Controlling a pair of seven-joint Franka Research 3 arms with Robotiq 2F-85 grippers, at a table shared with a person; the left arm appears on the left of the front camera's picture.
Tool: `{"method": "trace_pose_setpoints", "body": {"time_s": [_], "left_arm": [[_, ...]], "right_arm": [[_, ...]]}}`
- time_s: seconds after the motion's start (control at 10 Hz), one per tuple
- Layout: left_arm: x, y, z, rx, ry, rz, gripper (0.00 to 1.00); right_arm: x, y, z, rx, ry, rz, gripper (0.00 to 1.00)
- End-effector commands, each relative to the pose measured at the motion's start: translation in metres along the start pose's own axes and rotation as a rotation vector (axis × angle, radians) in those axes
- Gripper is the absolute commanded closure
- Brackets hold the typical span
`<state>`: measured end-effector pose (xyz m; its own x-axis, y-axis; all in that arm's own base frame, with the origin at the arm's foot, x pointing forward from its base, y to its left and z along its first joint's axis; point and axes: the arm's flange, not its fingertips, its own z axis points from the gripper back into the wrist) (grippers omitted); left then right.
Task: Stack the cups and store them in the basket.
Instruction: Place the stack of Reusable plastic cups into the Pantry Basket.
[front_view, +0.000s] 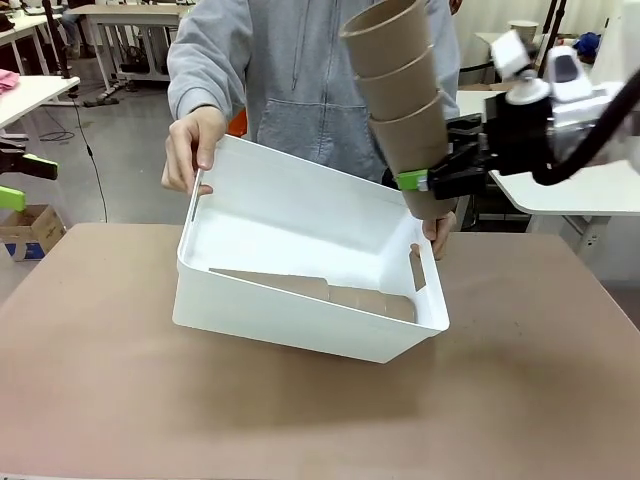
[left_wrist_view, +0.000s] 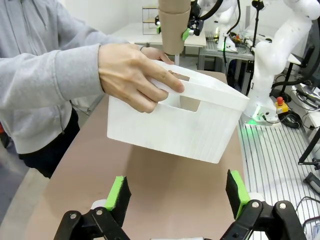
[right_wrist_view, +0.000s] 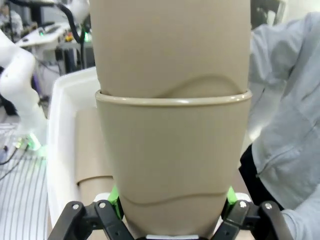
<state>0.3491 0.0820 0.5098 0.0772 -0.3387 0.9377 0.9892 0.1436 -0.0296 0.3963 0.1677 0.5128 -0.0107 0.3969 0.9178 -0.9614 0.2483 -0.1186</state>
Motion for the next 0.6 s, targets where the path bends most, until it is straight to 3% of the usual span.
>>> {"method": "trace_pose_setpoints", "body": {"time_s": [0.0,0.5], "left_arm": [[0.002,0.0,0.001,-0.001,-0.025,-0.007,0.0],[0.002,0.0,0.001,-0.001,-0.025,-0.007,0.0]], "right_arm": [[0.014,-0.021,-0.024,0.002,0.113,-0.037,0.17],[-0.002,-0.03,-0.105,-0.013,0.369,-0.039,0.17]]}}
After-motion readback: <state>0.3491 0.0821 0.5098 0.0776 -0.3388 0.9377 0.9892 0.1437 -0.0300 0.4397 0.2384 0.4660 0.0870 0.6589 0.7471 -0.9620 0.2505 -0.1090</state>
